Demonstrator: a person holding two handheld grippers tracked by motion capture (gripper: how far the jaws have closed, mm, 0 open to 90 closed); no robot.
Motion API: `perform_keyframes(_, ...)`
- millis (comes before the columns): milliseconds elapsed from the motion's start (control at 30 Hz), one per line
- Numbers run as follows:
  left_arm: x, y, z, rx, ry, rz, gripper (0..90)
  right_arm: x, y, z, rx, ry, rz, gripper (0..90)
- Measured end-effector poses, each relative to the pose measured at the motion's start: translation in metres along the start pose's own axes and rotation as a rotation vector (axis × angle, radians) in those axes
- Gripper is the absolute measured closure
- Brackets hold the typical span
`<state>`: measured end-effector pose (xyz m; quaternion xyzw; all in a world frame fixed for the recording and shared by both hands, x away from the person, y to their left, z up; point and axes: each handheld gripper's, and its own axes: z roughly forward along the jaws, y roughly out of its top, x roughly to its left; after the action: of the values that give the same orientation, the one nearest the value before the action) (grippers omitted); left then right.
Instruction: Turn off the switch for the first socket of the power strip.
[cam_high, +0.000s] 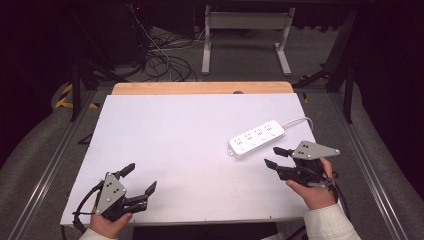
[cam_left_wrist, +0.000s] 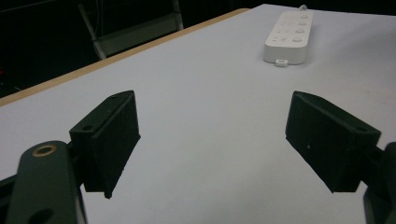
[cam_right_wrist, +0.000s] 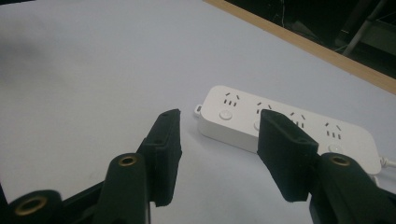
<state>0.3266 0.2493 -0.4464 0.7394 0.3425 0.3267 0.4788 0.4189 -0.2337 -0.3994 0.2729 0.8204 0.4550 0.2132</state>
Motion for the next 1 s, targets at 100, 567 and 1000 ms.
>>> perform_keyframes(100, 0.000, 0.000, 0.000, 0.001, 0.001, 0.000, 17.8, -0.002, 0.003, 0.001, 0.003, -0.006, 0.001, 49.8)
perform_keyframes(567, 0.000, 0.000, -0.001, -0.003, -0.004, 0.012, 17.8, -0.020, 0.007, 0.003, 0.027, 0.034, 0.041, 77.0)
perform_keyframes(1000, -0.001, 0.000, 0.000, 0.003, -0.001, 0.004, 17.8, -0.045, 0.023, 0.010, 0.132, -0.010, 0.097, 90.0)
